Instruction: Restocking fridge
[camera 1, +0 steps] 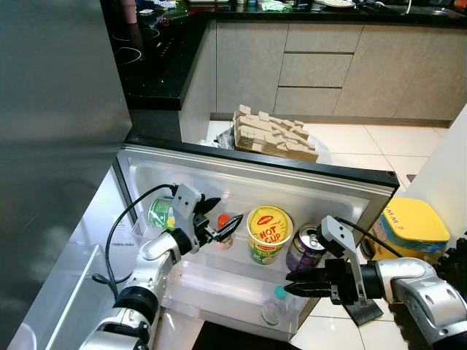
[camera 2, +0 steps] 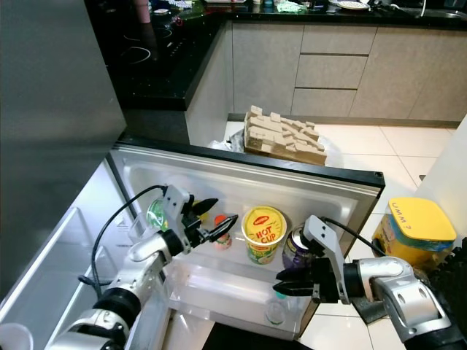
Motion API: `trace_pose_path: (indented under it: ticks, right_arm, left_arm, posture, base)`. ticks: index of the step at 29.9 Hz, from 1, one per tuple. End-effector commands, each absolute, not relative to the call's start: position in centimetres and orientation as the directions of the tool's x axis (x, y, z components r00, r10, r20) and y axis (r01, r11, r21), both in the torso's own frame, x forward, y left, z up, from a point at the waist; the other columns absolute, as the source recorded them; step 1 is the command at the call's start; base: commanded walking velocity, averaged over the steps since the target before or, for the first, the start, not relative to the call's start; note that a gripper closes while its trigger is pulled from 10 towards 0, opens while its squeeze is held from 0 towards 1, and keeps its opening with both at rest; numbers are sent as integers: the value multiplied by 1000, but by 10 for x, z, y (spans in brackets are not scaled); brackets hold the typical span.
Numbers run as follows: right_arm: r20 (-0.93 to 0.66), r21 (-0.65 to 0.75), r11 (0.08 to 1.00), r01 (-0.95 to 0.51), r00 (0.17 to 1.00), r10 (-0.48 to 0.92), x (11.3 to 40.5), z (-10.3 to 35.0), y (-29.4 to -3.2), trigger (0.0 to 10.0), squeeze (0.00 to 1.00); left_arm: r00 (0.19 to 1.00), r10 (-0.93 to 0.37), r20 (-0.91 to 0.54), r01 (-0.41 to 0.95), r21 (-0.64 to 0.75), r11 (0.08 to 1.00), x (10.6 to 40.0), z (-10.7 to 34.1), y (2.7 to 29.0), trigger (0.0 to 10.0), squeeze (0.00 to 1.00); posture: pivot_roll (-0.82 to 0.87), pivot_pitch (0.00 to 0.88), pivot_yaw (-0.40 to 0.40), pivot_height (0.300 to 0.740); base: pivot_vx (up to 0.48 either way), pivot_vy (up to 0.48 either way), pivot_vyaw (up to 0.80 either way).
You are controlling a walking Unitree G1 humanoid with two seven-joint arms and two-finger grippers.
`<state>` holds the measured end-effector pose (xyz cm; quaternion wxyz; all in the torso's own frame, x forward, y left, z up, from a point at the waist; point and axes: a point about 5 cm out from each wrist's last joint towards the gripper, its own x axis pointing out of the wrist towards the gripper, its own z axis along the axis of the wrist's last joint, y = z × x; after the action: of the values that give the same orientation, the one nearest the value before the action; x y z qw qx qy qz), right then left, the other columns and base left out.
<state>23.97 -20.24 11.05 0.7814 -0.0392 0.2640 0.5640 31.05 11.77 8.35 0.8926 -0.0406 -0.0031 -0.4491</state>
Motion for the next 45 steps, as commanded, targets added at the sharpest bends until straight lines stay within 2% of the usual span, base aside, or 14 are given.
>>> trace_pose_path:
  ticks: [1, 4, 6, 15, 17, 18, 22, 25, 28, 33, 37, 42, 44, 45]
  right_arm:
    - [-461, 229, 356, -906, 222, 859, 240, 112, -202, 10000, 0]
    - [-462, 229, 357, -906, 221, 859, 240, 112, -202, 10000, 0]
    - [-462, 229, 356, -906, 221, 859, 241, 112, -202, 10000, 0]
    - [-461, 232, 350, -907, 215, 861, 241, 112, -202, 10000, 0]
    - [-459, 238, 341, -909, 204, 865, 240, 112, -201, 10000, 0]
    - [-459, 238, 341, -909, 204, 865, 240, 112, -201, 10000, 0]
    - [-458, 254, 320, -913, 178, 871, 237, 108, -198, 10000, 0]
    - [-457, 258, 316, -913, 173, 873, 237, 108, -198, 10000, 0]
    - [-459, 290, 292, -911, 135, 878, 232, 102, -195, 10000, 0]
    - [-480, 315, 284, -905, 106, 871, 228, 94, -194, 10000, 0]
    - [-498, 337, 288, -896, 90, 863, 225, 85, -194, 10000, 0]
    - [-533, 378, 335, -863, 94, 841, 221, 61, -194, 10000, 0]
    - [-562, 382, 382, -842, 116, 819, 219, 46, -198, 10000, 0]
    - [-562, 382, 382, -842, 116, 819, 219, 46, -198, 10000, 0]
  left_arm:
    - [556, -831, 29, 830, -74, 553, 305, 83, 125, 10000, 0]
    - [467, -884, 14, 882, -82, 465, 295, 85, 132, 10000, 0]
    - [437, -899, 14, 897, -88, 434, 291, 87, 135, 10000, 0]
    - [382, -924, 26, 918, -127, 376, 278, 96, 153, 10000, 0]
    - [336, -941, 35, 931, -164, 326, 268, 98, 159, 10000, 0]
    - [336, -941, 35, 931, -164, 326, 268, 98, 159, 10000, 0]
    - [207, -978, -6, 952, -229, 203, 244, 88, 158, 10000, 0]
    - [182, -983, -15, 953, -244, 180, 239, 85, 157, 10000, 0]
    - [124, -992, -37, 938, -322, 130, 223, 71, 150, 10000, 0]
    - [101, -992, -74, 919, -375, 122, 214, 59, 148, 10000, 0]
    - [109, -986, -129, 897, -415, 154, 208, 46, 149, 10000, 0]
    - [154, -960, -233, 850, -464, 249, 201, 23, 155, 10000, 0]
    - [195, -936, -294, 818, -477, 321, 199, 10, 158, 10000, 0]
    - [195, -936, -294, 818, -477, 321, 199, 10, 158, 10000, 0]
  posture:
    - [-72, 0, 1, 740]
    - [-74, 0, 1, 740]
    - [-74, 0, 0, 740]
    - [-72, 0, -2, 740]
    - [-72, 0, -2, 740]
    - [-72, 0, -2, 740]
    - [-72, 0, -2, 740]
    - [-72, 0, -2, 740]
    - [-68, 0, -2, 740]
    - [-67, 0, -7, 740]
    - [-67, 0, -7, 740]
    - [-69, 0, -6, 740]
    - [-66, 0, -4, 740]
    - [-66, 0, -4, 740]
  base:
    - [0, 0, 0]
    - [0, 0, 0]
    - [0, 0, 0]
    - [0, 0, 0]
    - [0, 0, 0]
    - [0, 0, 0]
    - [0, 0, 0]
    - [0, 0, 0]
    - [0, 0, 0]
    - [0, 0, 0]
    - [0, 0, 0]
    - [0, 0, 0]
    - [0, 0, 0]
    - [0, 0, 0]
